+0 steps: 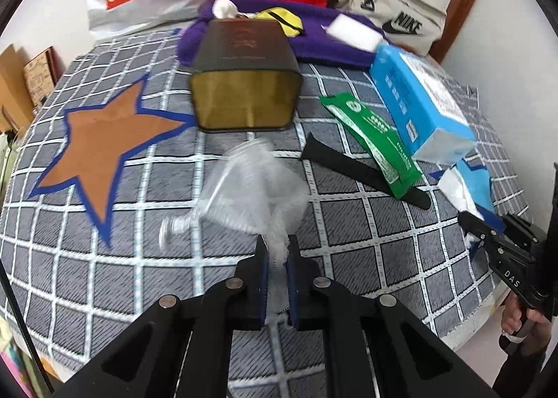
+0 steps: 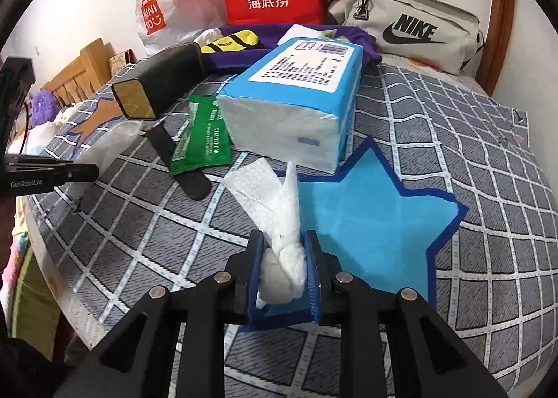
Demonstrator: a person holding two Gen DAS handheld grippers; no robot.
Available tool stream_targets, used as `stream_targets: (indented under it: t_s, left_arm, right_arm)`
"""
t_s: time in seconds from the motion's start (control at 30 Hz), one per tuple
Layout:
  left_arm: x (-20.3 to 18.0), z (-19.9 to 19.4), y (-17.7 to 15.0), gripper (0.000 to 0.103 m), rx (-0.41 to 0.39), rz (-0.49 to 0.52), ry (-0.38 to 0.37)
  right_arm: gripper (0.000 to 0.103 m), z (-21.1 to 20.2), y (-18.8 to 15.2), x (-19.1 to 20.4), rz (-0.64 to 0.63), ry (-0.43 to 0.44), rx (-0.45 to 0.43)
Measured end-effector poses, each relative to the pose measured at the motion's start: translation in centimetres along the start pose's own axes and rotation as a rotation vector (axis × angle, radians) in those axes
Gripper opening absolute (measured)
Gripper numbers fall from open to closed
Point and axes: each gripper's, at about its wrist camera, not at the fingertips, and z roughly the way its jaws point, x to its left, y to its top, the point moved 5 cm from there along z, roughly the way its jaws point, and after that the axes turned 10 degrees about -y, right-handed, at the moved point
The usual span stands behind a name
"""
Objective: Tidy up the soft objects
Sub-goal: 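Grasp the white mesh bag with the left tool, then carry the white mesh bag and white tissue with both tools toward the purple towel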
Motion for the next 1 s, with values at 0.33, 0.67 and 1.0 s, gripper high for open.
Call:
stream_targets:
  t_s: [0.33, 0.67, 1.0]
  left_arm:
    - [0.1, -3.9, 1.2, 0.010, -0.092, -0.023, -0.038]
    - [-1.1, -7.1, 3.0, 0.010, -0.162, -0.014, -0.061]
    - [-1.9, -9.4, 5.1, 0.010, -0.213, -0.008, -0.069]
  right_arm:
    - [0.023, -3.0, 1.7, 0.2, 0.035, 0.035, -0.034]
    - [0.023, -6.5, 4.3, -0.5, 0.053, 0.043, -0.097]
    - [0.023, -8.8, 7.7, -1.0, 0.049, 0.042, -0.160]
